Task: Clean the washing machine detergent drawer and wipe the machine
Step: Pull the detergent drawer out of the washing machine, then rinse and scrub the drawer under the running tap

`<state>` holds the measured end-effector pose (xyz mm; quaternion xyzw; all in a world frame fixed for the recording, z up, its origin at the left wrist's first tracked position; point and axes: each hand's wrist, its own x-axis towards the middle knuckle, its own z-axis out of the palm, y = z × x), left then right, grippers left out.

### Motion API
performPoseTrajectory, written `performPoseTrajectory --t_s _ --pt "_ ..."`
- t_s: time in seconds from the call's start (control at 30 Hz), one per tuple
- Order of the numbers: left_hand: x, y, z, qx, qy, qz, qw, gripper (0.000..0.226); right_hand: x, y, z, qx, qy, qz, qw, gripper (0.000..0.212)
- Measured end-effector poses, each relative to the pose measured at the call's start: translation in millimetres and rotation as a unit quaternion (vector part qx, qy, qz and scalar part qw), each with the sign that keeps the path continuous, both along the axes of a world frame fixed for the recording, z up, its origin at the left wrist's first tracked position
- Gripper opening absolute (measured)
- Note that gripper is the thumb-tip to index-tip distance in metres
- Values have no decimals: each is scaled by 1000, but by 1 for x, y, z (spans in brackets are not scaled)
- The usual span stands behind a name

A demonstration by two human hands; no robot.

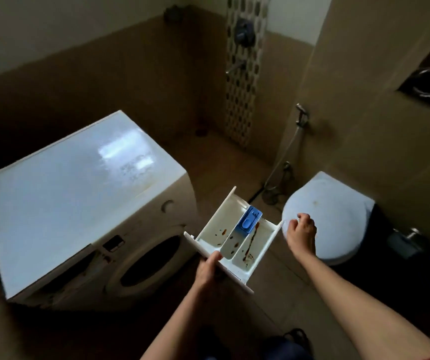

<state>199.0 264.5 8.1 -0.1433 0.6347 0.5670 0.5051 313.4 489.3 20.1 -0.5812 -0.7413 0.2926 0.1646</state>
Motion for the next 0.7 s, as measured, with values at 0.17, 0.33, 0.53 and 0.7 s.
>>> performPoseTrajectory --t_s 0.17,0.33,0.53,0.7 --pt "40 97 32 11 56 -131 990 67 84 77 9 -3 40 -110 993 29" --pt "105 195 60 62 67 -233 968 29 189 148 11 27 75 -253 964 30" --pt "191 312 63 64 71 -331 939 25 323 207 27 66 73 -364 926 27" --pt "273 385 68 76 61 -403 910 26 416 233 35 111 72 -425 895 47"
